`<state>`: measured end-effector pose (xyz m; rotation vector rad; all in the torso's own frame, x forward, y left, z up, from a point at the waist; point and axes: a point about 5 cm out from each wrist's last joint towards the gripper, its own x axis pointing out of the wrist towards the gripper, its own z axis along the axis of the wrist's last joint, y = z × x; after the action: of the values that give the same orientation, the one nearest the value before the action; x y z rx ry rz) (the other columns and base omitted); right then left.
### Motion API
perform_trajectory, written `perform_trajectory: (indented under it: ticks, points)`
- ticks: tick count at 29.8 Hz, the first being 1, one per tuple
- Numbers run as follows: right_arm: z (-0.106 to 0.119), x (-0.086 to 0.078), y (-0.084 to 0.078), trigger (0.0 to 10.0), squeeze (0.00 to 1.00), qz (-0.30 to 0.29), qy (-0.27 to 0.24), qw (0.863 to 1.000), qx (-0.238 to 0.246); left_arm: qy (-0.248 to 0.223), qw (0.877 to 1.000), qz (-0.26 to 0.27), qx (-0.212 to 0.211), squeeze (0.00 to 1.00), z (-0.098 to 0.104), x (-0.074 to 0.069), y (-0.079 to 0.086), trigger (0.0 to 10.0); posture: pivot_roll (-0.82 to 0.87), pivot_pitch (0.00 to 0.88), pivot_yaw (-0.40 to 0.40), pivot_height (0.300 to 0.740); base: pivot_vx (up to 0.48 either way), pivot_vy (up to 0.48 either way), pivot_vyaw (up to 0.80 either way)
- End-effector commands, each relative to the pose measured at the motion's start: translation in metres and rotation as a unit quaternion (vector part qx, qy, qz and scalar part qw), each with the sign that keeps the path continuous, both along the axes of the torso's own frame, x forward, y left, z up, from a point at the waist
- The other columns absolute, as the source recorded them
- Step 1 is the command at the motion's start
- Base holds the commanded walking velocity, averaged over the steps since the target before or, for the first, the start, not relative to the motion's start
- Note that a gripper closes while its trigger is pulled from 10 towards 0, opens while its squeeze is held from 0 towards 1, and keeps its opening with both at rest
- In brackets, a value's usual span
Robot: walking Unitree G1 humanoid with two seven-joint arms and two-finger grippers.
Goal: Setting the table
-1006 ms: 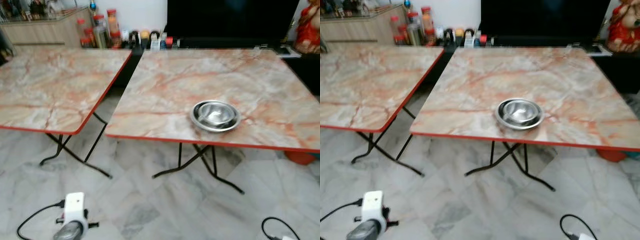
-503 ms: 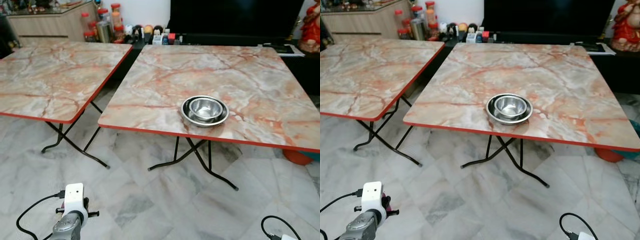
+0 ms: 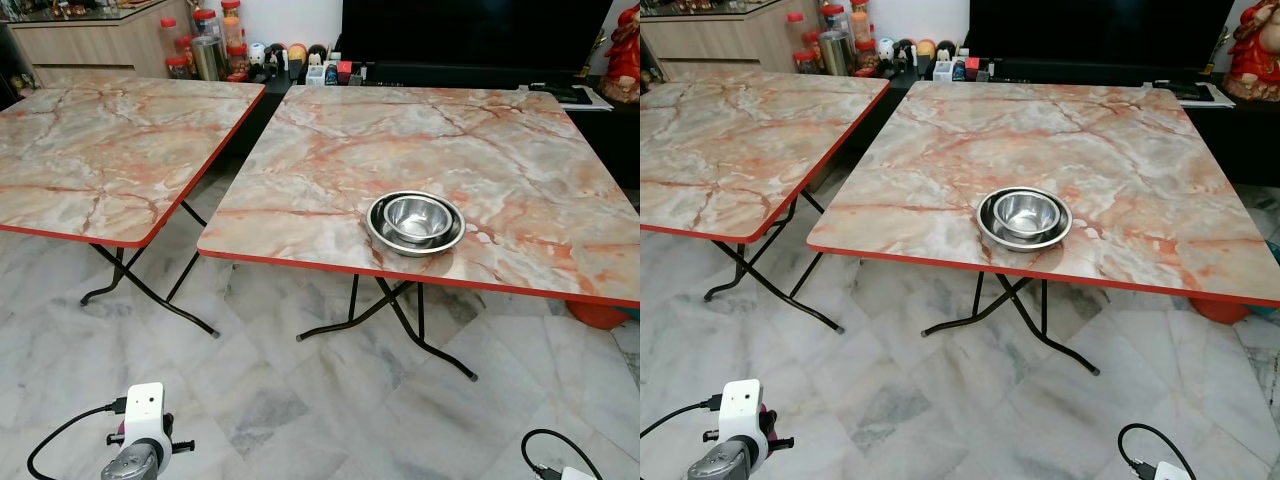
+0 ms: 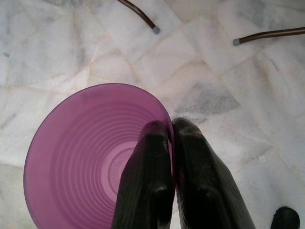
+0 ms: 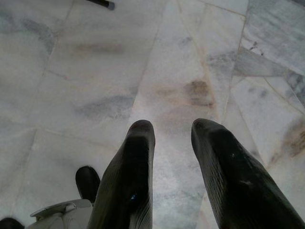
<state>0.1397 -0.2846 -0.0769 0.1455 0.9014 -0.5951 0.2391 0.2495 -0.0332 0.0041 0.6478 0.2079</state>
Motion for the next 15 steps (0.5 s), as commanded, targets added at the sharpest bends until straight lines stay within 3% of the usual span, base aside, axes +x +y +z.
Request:
perform_trajectory:
  ticks: [1, 12, 15]
  points:
    - [-0.0009, -0.0025, -0.0003, 10.0, 0.0, -0.004, 0.003, 1.0, 0.001, 0.003, 1.0, 0.005, 0.002, 0.0, -0.0008, -0.0017, 0.0018, 10.0, -0.04, 0.032, 0.018, 0.74, 0.0, -0.274, 0.0]
    - [-0.0013, -0.0038, -0.0003, 10.0, 0.0, -0.011, 0.001, 1.0, 0.004, -0.003, 1.0, 0.004, 0.003, 0.0, 0.001, 0.001, 0.0002, 10.0, -0.04, 0.017, 0.019, 0.74, 0.0, -0.269, 0.0]
    - [-0.0015, -0.0041, -0.0001, 10.0, 0.0, -0.011, 0.001, 1.0, 0.004, -0.003, 1.0, 0.004, 0.002, 0.0, 0.0011, 0.0009, 0.0004, 10.0, -0.03, 0.023, 0.024, 0.74, 0.0, 0.0, 0.0]
